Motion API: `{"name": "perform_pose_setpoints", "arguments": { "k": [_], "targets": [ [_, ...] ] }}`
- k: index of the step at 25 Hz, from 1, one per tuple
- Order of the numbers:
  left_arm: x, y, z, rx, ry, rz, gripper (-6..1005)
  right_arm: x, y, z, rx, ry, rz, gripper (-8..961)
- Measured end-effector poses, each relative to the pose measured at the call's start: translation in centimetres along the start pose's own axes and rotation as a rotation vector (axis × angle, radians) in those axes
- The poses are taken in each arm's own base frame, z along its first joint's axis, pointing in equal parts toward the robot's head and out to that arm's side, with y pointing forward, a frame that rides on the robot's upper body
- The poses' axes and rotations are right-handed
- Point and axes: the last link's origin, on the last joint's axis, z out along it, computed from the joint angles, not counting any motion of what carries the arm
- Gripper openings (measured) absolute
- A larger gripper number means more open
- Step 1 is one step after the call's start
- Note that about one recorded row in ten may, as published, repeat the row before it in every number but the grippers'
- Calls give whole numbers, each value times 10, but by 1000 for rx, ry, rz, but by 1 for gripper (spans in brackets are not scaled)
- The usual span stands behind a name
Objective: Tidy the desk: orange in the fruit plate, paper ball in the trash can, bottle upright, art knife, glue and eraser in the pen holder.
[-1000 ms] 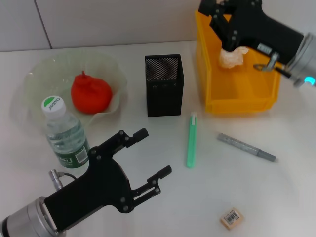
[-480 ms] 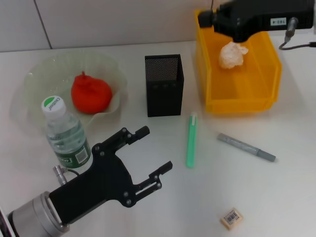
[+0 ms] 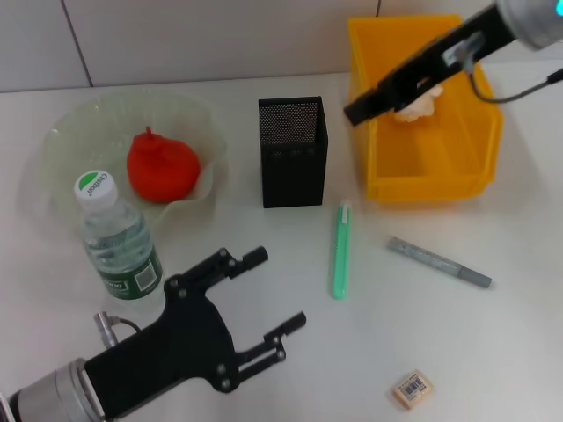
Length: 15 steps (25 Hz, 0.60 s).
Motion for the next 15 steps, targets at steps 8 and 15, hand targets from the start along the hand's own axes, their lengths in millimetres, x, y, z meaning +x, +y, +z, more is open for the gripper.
{"name": "perform_pose_setpoints", "arguments": {
  "k": [8, 15],
  "targets": [
    [-4, 6, -10, -97, -50, -40, 690, -1, 13, 30, 52, 173, 61, 237],
    [-6, 4, -21, -142, -92, -64, 690, 1, 11, 48, 39, 216, 176, 502]
  ]
}}
